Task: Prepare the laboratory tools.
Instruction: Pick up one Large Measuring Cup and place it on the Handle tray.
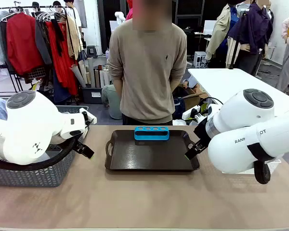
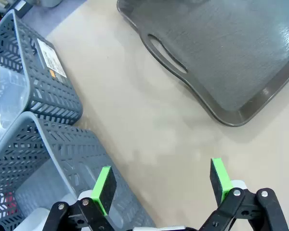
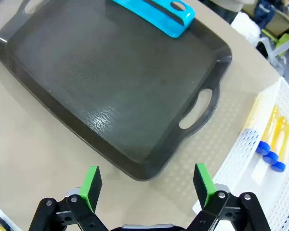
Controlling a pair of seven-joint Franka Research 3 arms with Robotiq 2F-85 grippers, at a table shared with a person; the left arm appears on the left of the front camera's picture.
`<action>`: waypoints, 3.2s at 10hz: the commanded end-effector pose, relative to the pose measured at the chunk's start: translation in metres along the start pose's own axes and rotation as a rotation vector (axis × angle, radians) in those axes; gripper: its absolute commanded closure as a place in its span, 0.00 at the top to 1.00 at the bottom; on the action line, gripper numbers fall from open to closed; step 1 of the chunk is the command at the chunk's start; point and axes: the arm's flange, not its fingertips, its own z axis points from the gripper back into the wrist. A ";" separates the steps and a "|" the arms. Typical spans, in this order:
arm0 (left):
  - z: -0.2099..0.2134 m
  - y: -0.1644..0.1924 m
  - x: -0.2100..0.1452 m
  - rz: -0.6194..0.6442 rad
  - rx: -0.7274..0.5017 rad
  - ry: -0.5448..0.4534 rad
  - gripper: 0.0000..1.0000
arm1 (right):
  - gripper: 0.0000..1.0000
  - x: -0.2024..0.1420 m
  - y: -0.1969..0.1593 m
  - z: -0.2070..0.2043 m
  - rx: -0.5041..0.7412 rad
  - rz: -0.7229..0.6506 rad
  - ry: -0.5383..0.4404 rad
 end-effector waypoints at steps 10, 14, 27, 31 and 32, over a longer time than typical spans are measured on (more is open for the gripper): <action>0.000 0.000 0.000 0.000 0.000 0.000 1.00 | 1.00 0.000 0.000 0.000 0.000 0.000 0.000; 0.000 0.000 0.000 0.000 0.000 0.000 1.00 | 1.00 0.000 0.000 0.000 0.000 0.000 0.000; 0.069 -0.007 0.057 -0.082 -0.187 -0.009 1.00 | 1.00 -0.003 0.023 0.042 -0.181 0.145 0.204; 0.069 -0.007 0.057 -0.082 -0.187 -0.009 1.00 | 1.00 -0.003 0.023 0.042 -0.181 0.145 0.204; 0.069 -0.007 0.057 -0.082 -0.187 -0.009 1.00 | 1.00 -0.005 0.026 0.045 -0.179 0.124 0.223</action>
